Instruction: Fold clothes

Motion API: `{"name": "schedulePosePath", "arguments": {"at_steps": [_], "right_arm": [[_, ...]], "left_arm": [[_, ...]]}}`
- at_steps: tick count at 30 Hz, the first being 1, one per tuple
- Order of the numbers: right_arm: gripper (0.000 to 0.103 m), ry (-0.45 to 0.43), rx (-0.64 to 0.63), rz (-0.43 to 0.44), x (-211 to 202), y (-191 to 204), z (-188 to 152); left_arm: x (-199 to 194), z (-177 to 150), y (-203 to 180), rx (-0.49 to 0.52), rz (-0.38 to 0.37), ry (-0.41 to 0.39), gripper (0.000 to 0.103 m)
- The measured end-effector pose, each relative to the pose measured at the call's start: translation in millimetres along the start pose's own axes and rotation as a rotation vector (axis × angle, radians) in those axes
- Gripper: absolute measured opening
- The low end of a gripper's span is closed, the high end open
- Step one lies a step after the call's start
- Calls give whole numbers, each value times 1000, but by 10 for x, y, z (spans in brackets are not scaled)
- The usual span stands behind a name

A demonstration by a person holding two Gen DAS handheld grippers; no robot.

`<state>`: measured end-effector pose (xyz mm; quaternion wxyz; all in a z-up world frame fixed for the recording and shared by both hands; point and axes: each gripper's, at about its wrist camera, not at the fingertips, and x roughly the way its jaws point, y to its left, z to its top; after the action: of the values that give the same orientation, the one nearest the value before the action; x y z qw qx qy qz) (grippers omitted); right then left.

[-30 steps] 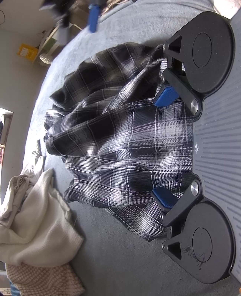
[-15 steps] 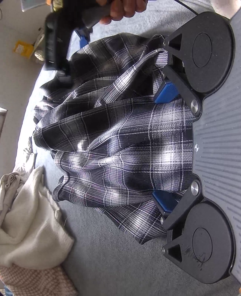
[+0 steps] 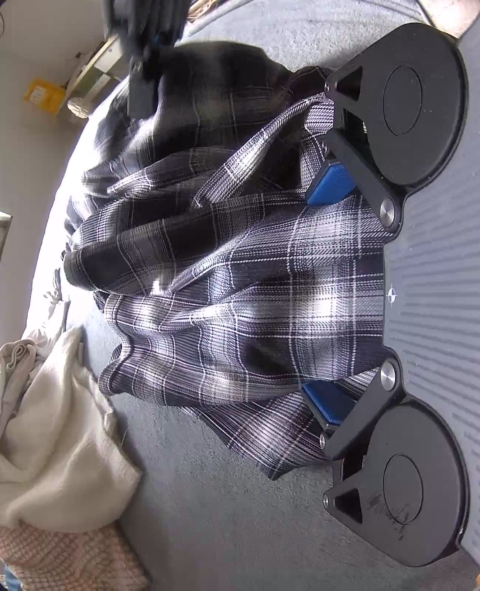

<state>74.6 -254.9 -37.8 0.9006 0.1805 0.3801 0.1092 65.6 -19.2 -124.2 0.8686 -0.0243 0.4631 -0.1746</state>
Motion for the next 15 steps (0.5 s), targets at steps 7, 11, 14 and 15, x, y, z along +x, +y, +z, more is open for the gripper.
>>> {"name": "schedulePosePath", "arguments": {"at_steps": [7, 11, 14, 15], "right_arm": [[6, 38, -9, 119, -291, 279, -265], [6, 64, -31, 181, -413, 441, -438], [6, 96, -47, 209, -450, 523, -577], [6, 109, -53, 216, -460, 545, -631]], "left_arm": [[-134, -60, 98, -34, 6, 6, 101], [-275, -99, 213, -70, 17, -5, 100], [-421, -125, 331, -103, 34, -27, 100], [-469, -134, 370, -114, 39, -35, 100]]}}
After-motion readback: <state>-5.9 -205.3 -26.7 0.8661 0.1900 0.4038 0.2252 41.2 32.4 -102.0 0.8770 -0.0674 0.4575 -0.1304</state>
